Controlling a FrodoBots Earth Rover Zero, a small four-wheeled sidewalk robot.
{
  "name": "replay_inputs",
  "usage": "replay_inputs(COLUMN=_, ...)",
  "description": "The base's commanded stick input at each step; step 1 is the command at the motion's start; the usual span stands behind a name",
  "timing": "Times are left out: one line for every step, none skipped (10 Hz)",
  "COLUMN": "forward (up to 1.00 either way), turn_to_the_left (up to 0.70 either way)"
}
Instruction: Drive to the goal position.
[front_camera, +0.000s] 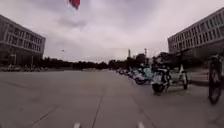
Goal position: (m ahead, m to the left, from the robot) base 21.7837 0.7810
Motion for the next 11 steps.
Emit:
replay_inputs(forward=0.7, turn_to_the_left=0.0)
replay_inputs(forward=0.7, turn_to_the_left=0.0)
replay_inputs(forward=0.7, turn_to_the_left=0.0)
replay_inputs(forward=0.7, turn_to_the_left=0.0)
replay_inputs(forward=0.7, turn_to_the_left=0.0)
replay_inputs(forward=0.7, turn_to_the_left=0.0)
replay_inputs(forward=0.7, turn_to_the_left=0.0)
replay_inputs(forward=0.7, turn_to_the_left=0.0)
replay_inputs(forward=0.7, turn_to_the_left=0.0)
replay_inputs(forward=0.7, turn_to_the_left=0.0)
replay_inputs(forward=0.7, turn_to_the_left=0.0)
